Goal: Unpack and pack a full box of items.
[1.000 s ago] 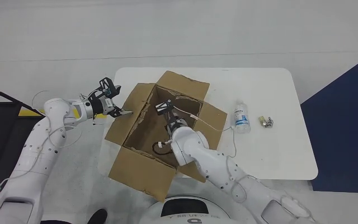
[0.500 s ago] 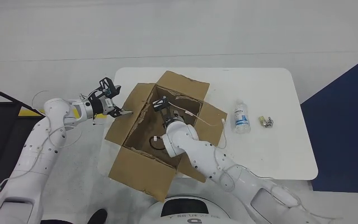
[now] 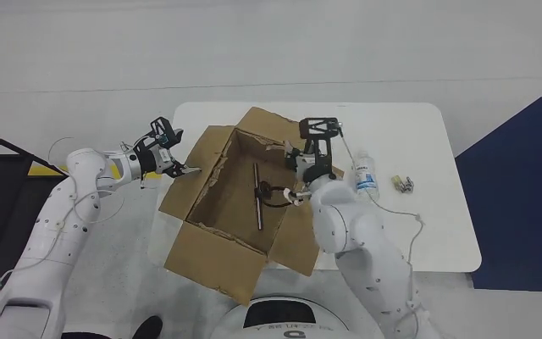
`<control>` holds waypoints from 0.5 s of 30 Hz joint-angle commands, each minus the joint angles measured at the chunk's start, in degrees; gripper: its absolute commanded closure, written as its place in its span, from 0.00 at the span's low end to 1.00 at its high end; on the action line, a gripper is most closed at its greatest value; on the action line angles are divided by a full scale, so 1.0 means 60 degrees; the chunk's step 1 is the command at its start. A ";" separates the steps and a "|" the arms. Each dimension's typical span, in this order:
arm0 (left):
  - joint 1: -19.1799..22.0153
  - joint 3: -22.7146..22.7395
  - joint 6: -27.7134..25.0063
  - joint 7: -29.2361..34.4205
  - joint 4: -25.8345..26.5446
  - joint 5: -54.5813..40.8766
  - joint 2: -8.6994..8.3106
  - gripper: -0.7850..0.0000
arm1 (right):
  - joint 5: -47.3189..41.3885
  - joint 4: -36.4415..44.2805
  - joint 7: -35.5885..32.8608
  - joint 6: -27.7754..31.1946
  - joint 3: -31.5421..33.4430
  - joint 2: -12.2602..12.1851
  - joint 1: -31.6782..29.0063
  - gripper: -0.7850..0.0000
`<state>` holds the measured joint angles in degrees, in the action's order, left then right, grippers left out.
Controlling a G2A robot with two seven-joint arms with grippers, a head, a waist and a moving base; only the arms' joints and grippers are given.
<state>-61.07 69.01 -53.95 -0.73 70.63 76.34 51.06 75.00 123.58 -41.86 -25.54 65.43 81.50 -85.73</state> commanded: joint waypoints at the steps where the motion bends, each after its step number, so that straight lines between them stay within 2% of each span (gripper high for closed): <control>1: 0.0000 0.0000 0.0000 0.0000 0.0000 0.0000 0.0000 0.00 | -0.0910 0.0571 0.0504 0.0057 0.1460 -0.0074 -0.0922 0.53; 4: 0.0000 0.0000 0.0000 0.0000 0.0000 0.0000 0.0000 0.00 | -0.2028 0.0184 0.1115 -0.0180 0.3272 -0.0126 -0.1483 0.52; 8: 0.0000 0.0000 0.0000 0.0000 0.0000 0.0000 0.0000 0.00 | -0.3121 -0.1436 0.0985 -0.0556 0.4865 -0.0172 -0.1208 0.49; 10: 0.0000 0.0000 0.0000 0.0000 0.0000 0.0000 0.0000 0.00 | -0.3303 -0.2343 0.0625 -0.0734 0.5340 -0.0216 -0.0905 0.33; 12: 0.0000 0.0000 0.0000 0.0000 0.0000 0.0000 0.0000 0.00 | -0.2797 -0.3125 0.0412 -0.1174 0.5572 -0.0270 -0.0577 0.29; 14: 0.0000 0.0000 0.0000 0.0000 0.0000 0.0000 0.0000 0.00 | -0.2628 -0.3677 0.0169 -0.1413 0.5726 -0.0307 -0.0326 0.32; 15: 0.0000 0.0000 0.0000 0.0000 0.0000 0.0000 0.0000 0.00 | -0.2433 -0.3838 0.0082 -0.1551 0.5765 -0.0325 -0.0257 0.40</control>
<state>-61.07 69.01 -53.95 -0.73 70.63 76.34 51.06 59.36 101.65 -40.86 -34.15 99.82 79.65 -87.68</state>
